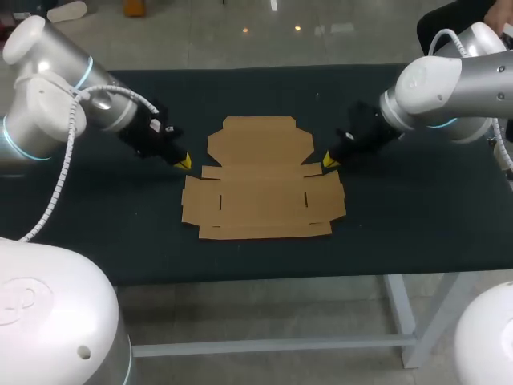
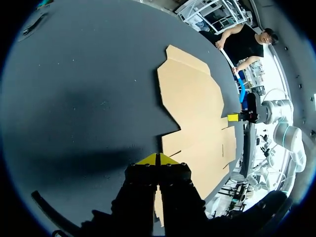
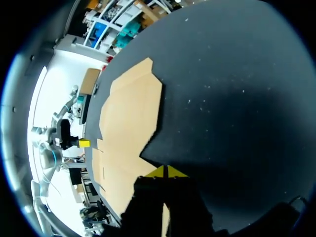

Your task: Assemble the packaging by folding the flat box into shape, placing the metal phone stand inside, and closing the box properly

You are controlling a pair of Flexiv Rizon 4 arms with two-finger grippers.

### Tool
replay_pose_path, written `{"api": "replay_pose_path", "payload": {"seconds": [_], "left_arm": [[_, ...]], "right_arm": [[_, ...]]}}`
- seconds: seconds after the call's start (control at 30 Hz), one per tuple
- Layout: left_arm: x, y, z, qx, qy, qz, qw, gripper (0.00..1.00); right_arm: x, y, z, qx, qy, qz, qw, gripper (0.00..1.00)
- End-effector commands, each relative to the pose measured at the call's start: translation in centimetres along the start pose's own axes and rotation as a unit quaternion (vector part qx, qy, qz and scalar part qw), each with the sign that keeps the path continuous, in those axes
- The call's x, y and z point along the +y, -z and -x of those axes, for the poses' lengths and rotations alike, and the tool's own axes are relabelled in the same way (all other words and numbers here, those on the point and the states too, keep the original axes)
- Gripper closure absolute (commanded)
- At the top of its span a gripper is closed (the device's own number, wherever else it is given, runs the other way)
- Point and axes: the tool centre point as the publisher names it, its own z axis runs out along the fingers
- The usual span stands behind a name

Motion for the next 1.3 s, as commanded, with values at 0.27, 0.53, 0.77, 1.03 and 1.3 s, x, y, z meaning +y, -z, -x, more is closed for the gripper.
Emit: {"api": "replay_pose_path", "payload": {"seconds": [0.27,0.53,0.77,1.03,1.3], "left_arm": [[-1.5,-1.9,1.0,0.013,-0.005,0.003,1.000,1.00],[-2.0,-2.9,1.3,0.013,-0.011,0.004,1.000,1.00],[-2.1,-3.3,1.4,0.016,-0.008,0.008,1.000,1.00],[-1.5,-3.8,1.3,0.032,-0.007,0.014,0.999,1.00],[-0.9,-4.0,0.9,0.039,-0.010,0.017,0.999,1.00]], "right_arm": [[0.3,-0.6,0.1,0.001,-0.004,0.006,1.000,1.00],[0.5,-0.6,0.2,0.000,-0.006,0.008,1.000,1.00],[0.5,-0.9,0.6,0.003,-0.012,0.011,1.000,1.00],[0.6,-1.3,0.7,0.009,-0.016,0.012,1.000,1.00],[0.4,-1.7,0.9,0.017,-0.020,0.014,1.000,1.00]]}}
